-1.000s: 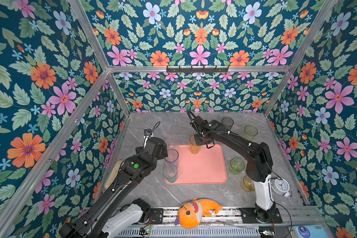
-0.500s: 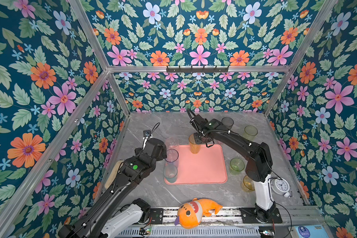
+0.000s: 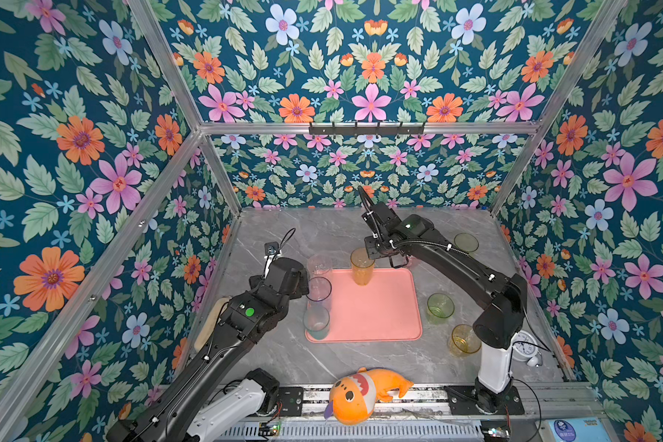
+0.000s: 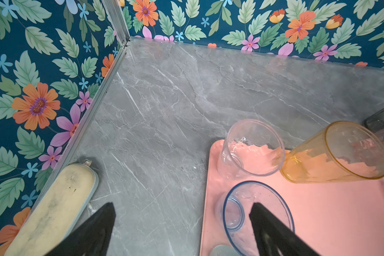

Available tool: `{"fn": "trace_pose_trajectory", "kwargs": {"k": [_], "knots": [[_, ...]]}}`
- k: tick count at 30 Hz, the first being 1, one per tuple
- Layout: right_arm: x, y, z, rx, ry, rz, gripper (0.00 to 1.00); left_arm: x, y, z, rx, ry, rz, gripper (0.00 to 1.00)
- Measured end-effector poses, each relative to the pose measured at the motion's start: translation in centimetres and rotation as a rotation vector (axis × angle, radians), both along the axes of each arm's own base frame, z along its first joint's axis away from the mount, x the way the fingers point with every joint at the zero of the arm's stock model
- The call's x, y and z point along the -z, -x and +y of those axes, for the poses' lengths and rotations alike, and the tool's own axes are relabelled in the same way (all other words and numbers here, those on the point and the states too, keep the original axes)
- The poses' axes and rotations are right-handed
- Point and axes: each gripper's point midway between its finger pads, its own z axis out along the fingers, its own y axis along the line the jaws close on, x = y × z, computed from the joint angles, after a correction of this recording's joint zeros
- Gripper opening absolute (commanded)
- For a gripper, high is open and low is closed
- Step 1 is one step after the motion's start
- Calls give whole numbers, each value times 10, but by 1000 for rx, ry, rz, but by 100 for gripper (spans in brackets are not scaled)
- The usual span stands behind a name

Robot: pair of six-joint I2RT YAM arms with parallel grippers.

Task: Place the glasses into the tray
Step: Place the glass on the tray, then pick up the glass from the top-right of the table.

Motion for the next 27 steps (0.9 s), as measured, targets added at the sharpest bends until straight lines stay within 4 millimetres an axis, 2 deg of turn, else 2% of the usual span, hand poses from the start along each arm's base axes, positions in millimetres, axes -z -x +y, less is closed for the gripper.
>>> {"fn": "trace_pose_trajectory", "kwargs": {"k": [5, 8, 11, 15, 21, 27], "knots": [[-32, 0, -8, -12, -4, -84, 47, 0, 0, 0, -1, 0, -1, 97], [-48, -5, -16, 0, 7, -138, 48, 0, 0, 0, -3, 0, -2, 98], [-62, -11, -30, 30, 3, -175, 49, -1, -1, 1, -7, -3, -6, 98], [-74, -22, -59, 89, 7, -207, 51, -8, -4, 2, -15, -8, -22, 99], [-74, -37, -104, 187, 15, -210, 52, -20, -8, 6, -33, -36, -51, 99], [-62, -47, -144, 273, 7, -174, 51, -16, -12, 7, -32, -54, -42, 99]]}}
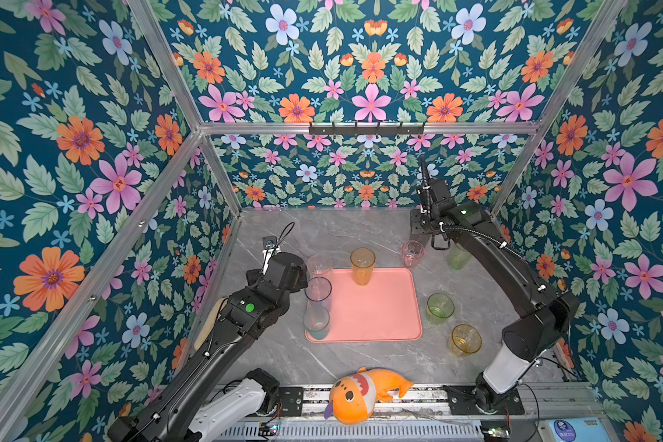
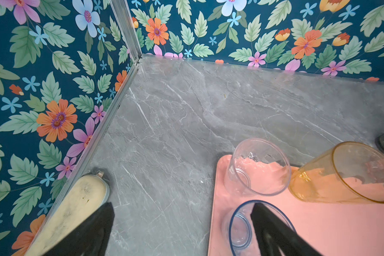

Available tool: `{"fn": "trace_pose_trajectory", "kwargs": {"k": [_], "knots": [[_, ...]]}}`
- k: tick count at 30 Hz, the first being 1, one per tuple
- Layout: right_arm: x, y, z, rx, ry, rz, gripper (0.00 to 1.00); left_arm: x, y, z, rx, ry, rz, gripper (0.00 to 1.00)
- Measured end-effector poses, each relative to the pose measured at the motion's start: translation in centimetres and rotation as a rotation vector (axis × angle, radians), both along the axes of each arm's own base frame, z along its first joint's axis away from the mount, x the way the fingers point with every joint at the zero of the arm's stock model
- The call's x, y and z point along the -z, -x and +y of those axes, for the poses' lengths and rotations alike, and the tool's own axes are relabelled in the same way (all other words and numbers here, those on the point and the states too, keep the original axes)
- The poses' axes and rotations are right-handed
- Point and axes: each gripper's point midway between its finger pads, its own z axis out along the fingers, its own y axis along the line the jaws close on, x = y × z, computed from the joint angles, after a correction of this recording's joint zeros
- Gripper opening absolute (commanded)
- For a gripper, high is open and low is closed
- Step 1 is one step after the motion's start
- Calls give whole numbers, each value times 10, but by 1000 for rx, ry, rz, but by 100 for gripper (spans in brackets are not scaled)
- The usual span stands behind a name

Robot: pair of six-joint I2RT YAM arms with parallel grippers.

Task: Place the glasses into the tray
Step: Pick up the glass from the top-right of the table.

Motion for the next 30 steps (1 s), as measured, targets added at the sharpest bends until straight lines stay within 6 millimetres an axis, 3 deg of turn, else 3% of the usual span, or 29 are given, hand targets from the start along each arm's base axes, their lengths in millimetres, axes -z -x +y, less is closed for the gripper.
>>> {"fn": "trace_pose_trajectory", "kwargs": {"k": [7, 13, 18, 22, 30], "knots": [[12, -12, -37, 75, -42, 29, 52, 8, -4, 0, 13, 1, 26, 99], [28, -21, -65, 129, -77, 67, 52, 10, -13, 22, -16, 30, 34, 99], [45, -31, -73, 131, -125, 109, 52, 10, -23, 39, -39, 58, 49, 99], [58, -41, -84, 156, -145, 138, 52, 8, -30, 37, -2, 87, 42, 99], [88, -61, -86, 161, -154, 166, 51, 11, -38, 27, 59, 121, 33, 99]]}}
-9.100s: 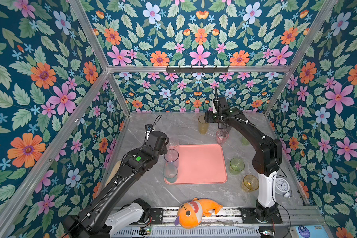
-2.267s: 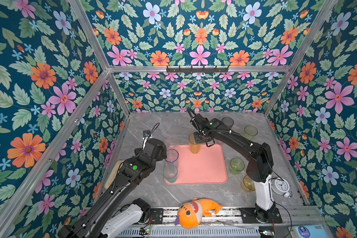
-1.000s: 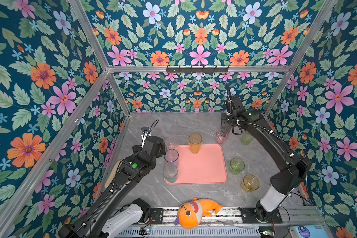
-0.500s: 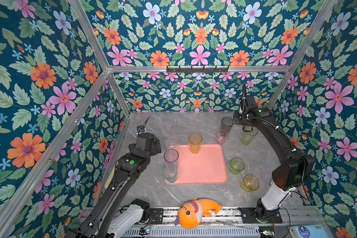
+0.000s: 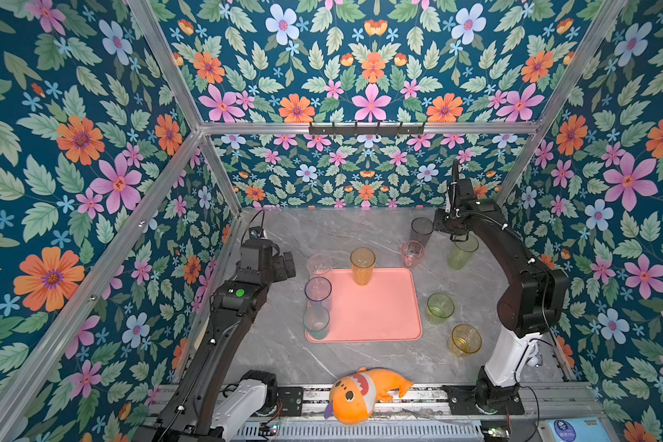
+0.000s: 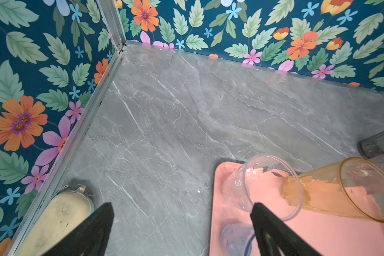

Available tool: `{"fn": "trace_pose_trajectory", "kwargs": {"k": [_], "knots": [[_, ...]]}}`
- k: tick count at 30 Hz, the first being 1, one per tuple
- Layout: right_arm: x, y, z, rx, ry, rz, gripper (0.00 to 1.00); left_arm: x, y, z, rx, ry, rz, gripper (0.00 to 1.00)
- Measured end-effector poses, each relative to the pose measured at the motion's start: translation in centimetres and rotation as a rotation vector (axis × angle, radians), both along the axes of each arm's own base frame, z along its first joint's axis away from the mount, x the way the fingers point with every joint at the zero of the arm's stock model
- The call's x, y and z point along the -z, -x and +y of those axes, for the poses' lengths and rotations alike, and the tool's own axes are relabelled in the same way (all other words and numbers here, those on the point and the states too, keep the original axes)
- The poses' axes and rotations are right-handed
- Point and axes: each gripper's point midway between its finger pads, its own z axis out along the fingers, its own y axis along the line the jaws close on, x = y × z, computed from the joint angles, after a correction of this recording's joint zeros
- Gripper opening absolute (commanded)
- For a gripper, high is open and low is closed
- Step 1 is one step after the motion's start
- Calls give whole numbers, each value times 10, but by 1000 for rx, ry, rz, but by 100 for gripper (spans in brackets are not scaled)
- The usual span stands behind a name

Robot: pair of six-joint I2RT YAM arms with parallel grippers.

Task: Place the glasses into the tray
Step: Pick up the glass from the top-right of the table.

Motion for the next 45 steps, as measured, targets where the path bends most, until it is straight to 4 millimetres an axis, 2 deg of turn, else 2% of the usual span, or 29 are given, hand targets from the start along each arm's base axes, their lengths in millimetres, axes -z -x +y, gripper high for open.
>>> {"fn": "trace_pose_trajectory", "kwargs": {"k": [15, 23, 32, 35, 39, 45], "knots": [[29, -33, -1, 9, 5, 26, 51, -7, 1, -1, 10, 5, -32, 99], [40, -36, 4, -4, -12, 56, 49, -1, 3, -3, 25, 13, -19, 99], [49, -37, 7, -13, -28, 80, 32, 1, 5, -3, 25, 18, -16, 99], [52, -37, 7, -14, -31, 86, 31, 1, 5, -3, 24, 18, -16, 99], [55, -36, 8, -16, -32, 100, 23, 0, 8, -2, 23, 20, -17, 99], [59, -35, 10, -24, -43, 109, 17, 5, 12, -2, 26, 21, -6, 99]]}}
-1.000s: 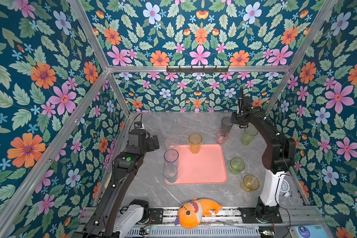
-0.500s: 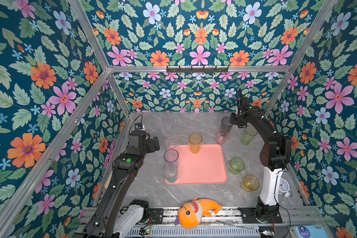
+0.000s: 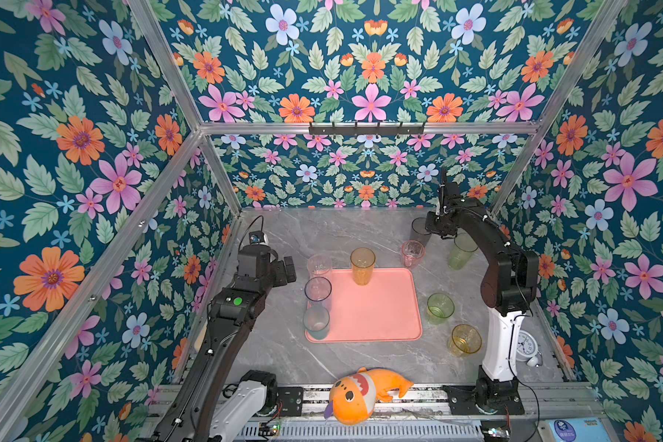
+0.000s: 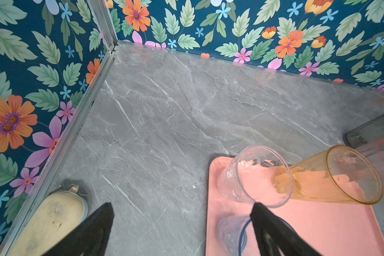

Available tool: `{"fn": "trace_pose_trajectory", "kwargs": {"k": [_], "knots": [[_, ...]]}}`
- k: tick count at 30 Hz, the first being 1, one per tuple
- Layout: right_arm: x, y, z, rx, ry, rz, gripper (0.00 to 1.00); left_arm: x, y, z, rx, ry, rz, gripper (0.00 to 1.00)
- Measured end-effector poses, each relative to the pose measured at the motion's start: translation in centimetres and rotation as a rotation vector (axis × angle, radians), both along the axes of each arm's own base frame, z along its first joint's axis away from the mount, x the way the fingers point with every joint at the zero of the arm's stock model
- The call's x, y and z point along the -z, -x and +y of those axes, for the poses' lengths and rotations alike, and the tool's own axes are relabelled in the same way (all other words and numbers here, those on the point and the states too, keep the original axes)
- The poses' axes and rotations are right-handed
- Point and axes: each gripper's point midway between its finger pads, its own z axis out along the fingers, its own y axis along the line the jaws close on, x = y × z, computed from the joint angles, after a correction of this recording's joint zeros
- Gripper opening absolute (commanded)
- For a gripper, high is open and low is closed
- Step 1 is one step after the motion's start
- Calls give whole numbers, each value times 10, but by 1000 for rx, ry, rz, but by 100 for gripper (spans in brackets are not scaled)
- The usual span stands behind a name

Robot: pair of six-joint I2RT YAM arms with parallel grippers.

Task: Place the glasses into the tray
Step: Pick up the glass from the top-right of the table.

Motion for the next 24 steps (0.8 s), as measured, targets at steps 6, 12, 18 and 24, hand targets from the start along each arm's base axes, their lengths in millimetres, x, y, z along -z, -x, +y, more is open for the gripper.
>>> {"fn": "trace_pose_trajectory", "kwargs": {"k": [6, 12, 18, 24], "knots": [[2, 0, 0, 0, 0, 4, 17, 5, 2, -1, 5, 2, 13, 99], [1, -2, 0, -4, 2, 2, 13, 7, 3, 1, -11, 6, 16, 99], [1, -1, -3, -2, 24, 6, 7, 7, 4, 3, -23, 8, 12, 99], [4, -2, -3, -11, 29, 13, 4, 9, 7, 4, -28, 8, 13, 99]]}}
